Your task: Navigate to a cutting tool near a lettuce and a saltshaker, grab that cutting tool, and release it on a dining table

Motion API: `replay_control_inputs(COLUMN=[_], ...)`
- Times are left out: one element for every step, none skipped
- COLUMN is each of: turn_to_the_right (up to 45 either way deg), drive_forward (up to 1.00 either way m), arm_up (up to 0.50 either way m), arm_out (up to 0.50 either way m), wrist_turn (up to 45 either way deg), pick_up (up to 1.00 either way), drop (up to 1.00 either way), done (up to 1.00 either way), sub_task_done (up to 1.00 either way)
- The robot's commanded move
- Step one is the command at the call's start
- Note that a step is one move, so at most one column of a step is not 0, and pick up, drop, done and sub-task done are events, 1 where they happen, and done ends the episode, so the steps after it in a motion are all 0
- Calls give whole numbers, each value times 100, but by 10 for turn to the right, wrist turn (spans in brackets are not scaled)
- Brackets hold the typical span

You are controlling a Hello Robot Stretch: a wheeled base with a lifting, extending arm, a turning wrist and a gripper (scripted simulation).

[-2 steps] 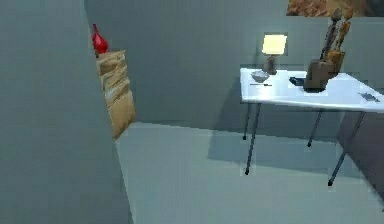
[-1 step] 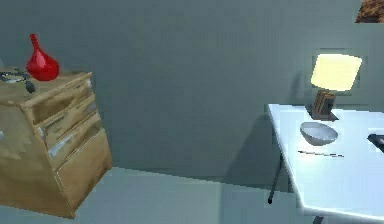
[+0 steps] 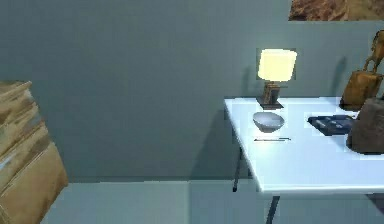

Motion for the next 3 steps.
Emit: replay_control_inputs(turn_to_the_right=[0,-60,0], drive_forward=[30,0,70], arm_up=[0,0,0], arm_out=[0,0,0], wrist_turn=[0,0,0], pick_up=[0,0,0], drop=[0,0,0], done=[0,0,0], sub_task_done=[0,0,0])
